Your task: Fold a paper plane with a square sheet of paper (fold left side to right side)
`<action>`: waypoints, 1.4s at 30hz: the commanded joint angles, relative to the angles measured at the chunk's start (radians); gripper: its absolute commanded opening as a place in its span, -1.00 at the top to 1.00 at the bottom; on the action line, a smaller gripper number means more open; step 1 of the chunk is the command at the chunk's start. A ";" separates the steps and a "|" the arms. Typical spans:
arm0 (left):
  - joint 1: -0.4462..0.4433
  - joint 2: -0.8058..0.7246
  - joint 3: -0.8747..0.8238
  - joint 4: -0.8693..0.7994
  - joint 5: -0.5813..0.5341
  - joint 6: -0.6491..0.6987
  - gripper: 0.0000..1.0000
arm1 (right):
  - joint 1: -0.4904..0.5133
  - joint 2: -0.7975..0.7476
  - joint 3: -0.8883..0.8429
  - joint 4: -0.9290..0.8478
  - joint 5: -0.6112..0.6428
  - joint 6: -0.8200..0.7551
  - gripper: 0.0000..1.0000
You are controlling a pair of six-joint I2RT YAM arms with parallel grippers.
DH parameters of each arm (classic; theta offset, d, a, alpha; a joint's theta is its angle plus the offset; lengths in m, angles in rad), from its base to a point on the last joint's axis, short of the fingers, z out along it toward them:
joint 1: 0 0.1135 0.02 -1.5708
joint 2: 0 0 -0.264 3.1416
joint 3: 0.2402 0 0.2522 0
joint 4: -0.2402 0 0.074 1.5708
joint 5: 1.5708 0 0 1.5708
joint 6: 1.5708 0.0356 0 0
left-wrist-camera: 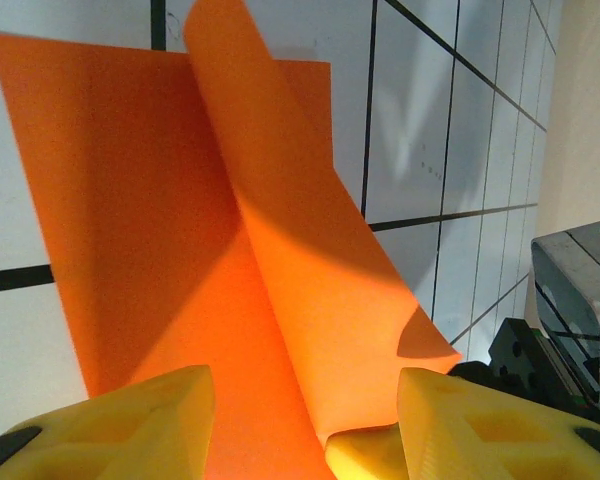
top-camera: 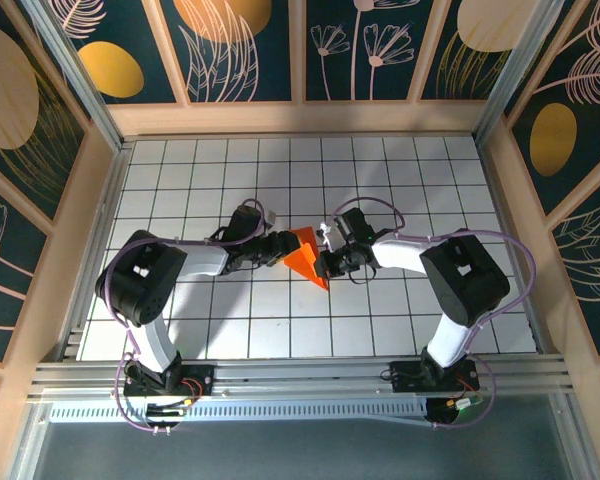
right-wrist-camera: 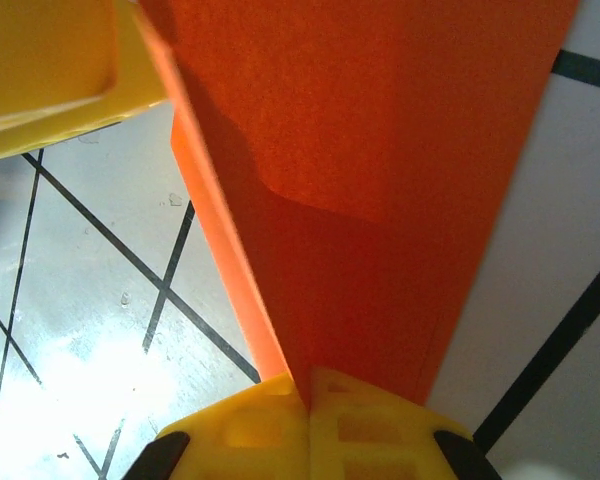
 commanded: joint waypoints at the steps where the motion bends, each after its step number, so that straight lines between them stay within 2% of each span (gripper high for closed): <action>1: -0.009 0.027 0.036 0.040 0.022 -0.011 -0.02 | -0.008 0.014 -0.002 0.011 -0.021 -0.006 1.00; 13: -0.015 0.079 0.078 0.011 0.016 -0.010 -0.01 | -0.008 0.028 -0.002 0.015 -0.032 -0.005 1.00; 28: -0.018 0.119 0.122 -0.137 -0.070 0.036 0.00 | -0.011 0.034 0.000 0.013 -0.037 -0.003 1.00; 42: -0.017 0.122 0.116 -0.149 -0.085 0.041 0.01 | -0.018 0.012 -0.001 0.025 -0.037 0.003 0.80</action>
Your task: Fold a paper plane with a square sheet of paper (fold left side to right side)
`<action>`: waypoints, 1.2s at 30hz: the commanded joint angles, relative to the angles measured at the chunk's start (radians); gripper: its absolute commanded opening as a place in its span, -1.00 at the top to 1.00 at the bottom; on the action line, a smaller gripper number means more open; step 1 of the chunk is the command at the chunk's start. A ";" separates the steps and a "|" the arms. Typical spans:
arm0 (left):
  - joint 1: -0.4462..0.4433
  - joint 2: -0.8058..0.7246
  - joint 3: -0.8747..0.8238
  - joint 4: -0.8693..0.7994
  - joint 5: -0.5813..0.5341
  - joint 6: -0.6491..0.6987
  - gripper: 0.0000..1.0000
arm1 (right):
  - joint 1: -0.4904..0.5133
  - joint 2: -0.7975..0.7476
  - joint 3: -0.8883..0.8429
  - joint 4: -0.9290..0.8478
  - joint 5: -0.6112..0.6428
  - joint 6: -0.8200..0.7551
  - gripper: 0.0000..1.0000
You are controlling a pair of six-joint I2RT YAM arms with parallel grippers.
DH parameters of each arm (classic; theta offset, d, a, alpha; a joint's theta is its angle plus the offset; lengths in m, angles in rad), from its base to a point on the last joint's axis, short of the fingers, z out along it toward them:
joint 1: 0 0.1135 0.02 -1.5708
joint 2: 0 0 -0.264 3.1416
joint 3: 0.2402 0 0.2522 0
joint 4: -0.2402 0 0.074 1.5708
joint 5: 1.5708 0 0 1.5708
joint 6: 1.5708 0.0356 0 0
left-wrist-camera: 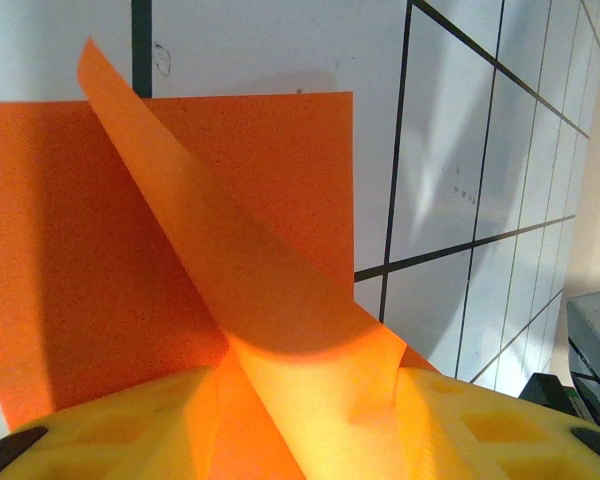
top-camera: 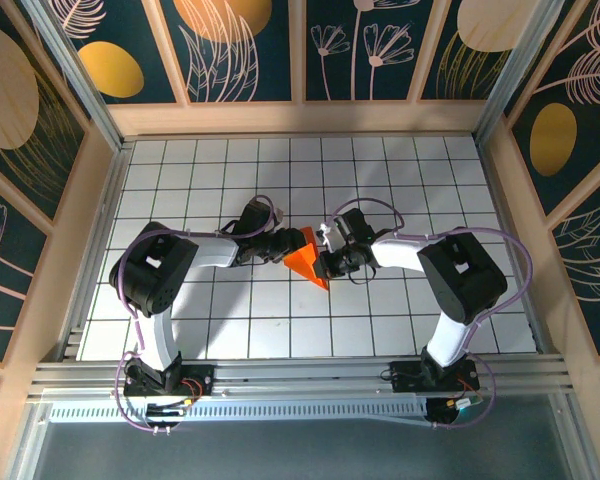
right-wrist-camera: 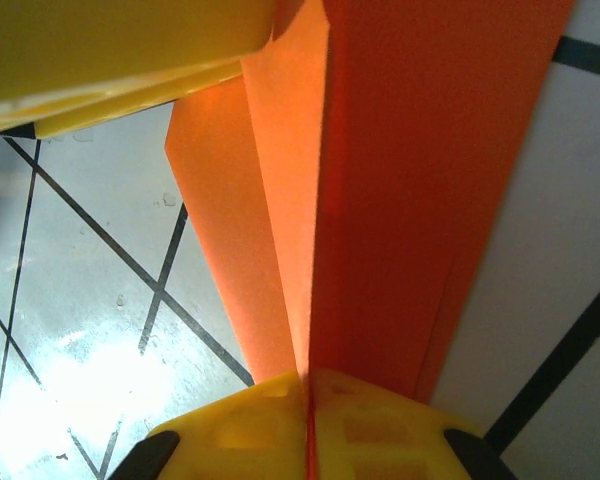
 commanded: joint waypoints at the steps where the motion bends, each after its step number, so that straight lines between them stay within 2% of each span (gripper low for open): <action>1: -0.001 0.031 0.003 -0.066 -0.041 0.027 0.01 | -0.012 -0.008 -0.001 0.013 -0.021 0.001 0.78; 14: -0.001 0.034 0.005 -0.079 -0.047 0.028 0.01 | -0.023 -0.042 -0.017 0.044 -0.052 0.007 0.53; 23: -0.001 0.034 0.006 -0.080 -0.045 0.028 0.01 | -0.035 -0.100 -0.033 0.062 -0.092 0.008 0.23; 27: -0.001 0.033 0.006 -0.080 -0.045 0.027 0.01 | -0.099 -0.124 -0.049 0.100 -0.150 0.023 0.11; 36: -0.001 0.031 0.003 -0.076 -0.045 0.027 0.01 | -0.112 -0.064 -0.018 0.137 -0.188 0.041 0.07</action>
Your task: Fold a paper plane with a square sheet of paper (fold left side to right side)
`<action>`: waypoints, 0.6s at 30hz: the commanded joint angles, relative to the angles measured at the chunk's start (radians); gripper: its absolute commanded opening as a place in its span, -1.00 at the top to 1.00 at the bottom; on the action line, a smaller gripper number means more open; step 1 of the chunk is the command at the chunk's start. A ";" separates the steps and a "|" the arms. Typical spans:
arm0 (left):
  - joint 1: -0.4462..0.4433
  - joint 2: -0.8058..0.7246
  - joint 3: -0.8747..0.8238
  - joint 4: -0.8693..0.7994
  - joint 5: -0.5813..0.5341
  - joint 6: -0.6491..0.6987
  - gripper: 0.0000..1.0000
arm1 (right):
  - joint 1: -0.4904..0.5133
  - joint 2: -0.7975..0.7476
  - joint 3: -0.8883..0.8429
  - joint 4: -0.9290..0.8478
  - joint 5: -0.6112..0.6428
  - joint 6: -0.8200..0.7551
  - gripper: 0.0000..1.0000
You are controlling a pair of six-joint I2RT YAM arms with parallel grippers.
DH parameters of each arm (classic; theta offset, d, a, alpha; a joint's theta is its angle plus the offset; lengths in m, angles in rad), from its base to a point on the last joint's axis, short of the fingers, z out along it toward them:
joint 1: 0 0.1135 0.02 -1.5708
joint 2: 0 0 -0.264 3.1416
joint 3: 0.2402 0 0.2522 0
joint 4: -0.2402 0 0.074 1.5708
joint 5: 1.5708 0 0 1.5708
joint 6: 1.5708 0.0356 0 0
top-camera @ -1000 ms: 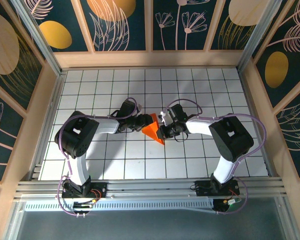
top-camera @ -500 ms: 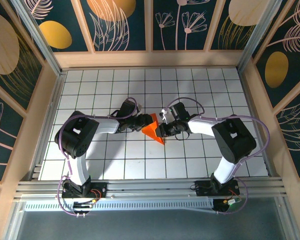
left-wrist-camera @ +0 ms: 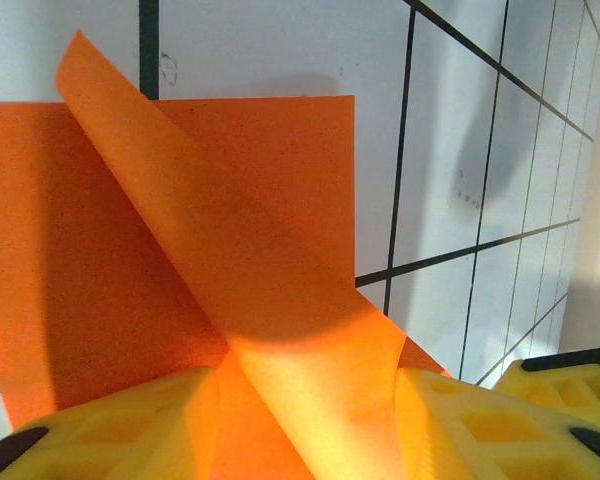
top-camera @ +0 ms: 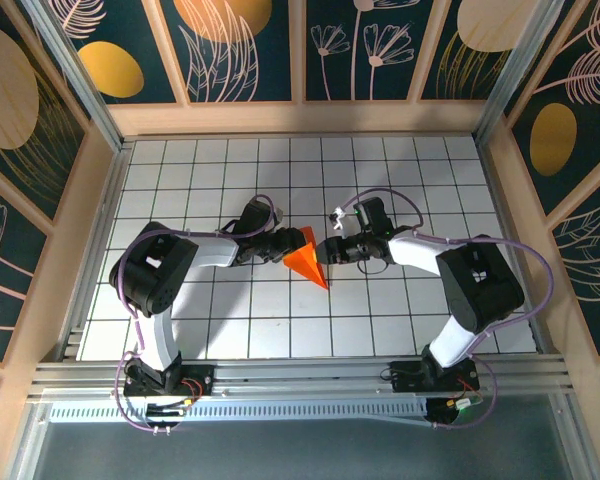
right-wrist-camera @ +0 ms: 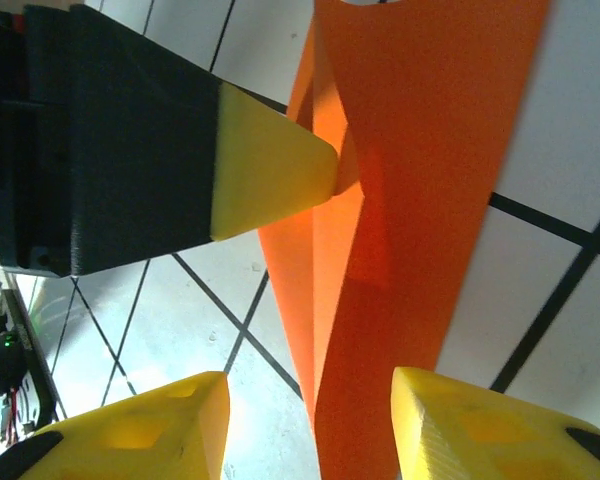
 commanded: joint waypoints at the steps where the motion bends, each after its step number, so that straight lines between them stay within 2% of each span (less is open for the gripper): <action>1: -0.002 0.031 -0.001 -0.067 -0.036 0.022 0.01 | 0.000 0.035 0.017 0.043 -0.039 0.023 0.07; 11: -0.001 0.027 -0.001 -0.069 -0.034 0.024 0.01 | 0.002 0.098 0.043 0.089 -0.071 0.048 0.11; 18: -0.001 0.030 -0.001 -0.069 -0.032 0.024 0.01 | 0.002 0.120 0.040 0.108 -0.075 0.060 0.23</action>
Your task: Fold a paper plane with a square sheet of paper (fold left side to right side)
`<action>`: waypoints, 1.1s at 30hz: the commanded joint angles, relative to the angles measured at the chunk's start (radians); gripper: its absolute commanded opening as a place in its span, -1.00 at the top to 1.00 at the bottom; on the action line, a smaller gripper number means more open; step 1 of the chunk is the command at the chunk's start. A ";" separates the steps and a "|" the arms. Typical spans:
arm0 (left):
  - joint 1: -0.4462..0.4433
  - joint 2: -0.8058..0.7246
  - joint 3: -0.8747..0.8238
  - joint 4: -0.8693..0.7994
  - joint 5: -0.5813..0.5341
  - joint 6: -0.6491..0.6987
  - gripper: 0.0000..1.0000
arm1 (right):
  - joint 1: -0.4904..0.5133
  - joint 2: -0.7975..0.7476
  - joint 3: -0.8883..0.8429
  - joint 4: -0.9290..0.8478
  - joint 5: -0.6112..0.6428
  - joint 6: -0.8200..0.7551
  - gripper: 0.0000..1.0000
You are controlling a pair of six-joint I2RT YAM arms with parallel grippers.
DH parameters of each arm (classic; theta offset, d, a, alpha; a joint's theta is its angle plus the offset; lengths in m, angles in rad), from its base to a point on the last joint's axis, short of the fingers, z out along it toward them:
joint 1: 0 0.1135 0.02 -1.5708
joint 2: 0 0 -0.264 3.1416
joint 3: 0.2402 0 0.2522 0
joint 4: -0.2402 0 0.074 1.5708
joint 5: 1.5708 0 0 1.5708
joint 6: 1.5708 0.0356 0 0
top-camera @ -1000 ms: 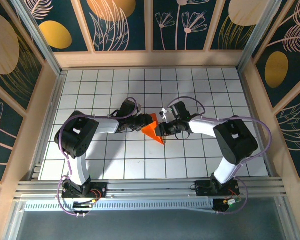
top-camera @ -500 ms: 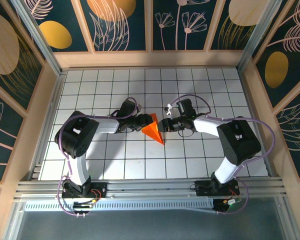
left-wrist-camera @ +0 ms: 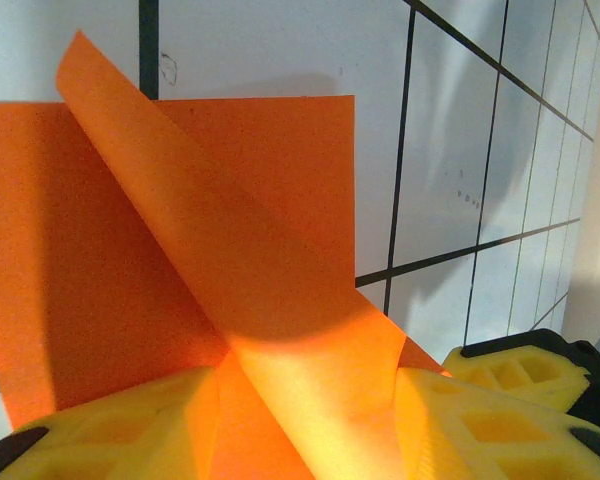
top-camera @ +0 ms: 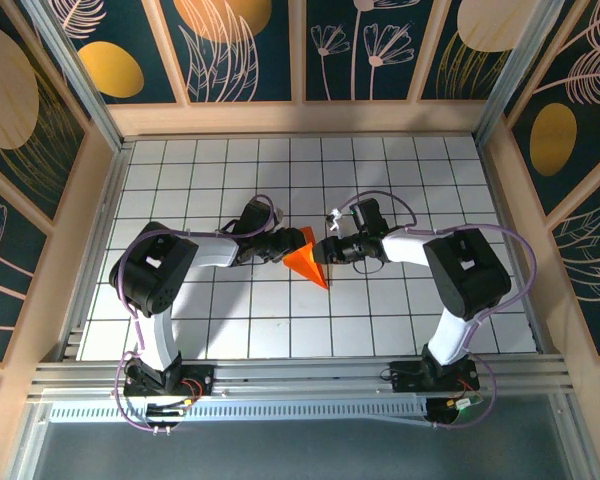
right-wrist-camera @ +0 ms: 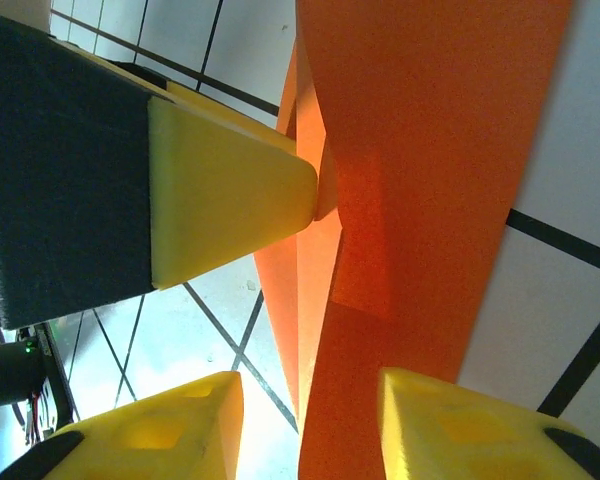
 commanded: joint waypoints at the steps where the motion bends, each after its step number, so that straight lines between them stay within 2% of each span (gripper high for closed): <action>1: -0.001 0.029 -0.001 -0.069 -0.033 0.024 0.01 | 0.002 0.023 0.024 0.032 -0.022 0.018 0.26; 15: -0.001 0.030 -0.001 -0.069 -0.032 0.024 0.01 | 0.002 0.041 0.032 0.005 0.023 0.002 0.92; 19: -0.001 0.028 -0.001 -0.070 -0.033 0.024 0.01 | 0.002 0.046 0.035 -0.008 0.049 -0.004 0.97; 33: -0.001 0.031 -0.001 -0.070 -0.033 0.025 0.01 | 0.002 0.067 0.045 -0.024 0.085 -0.014 0.97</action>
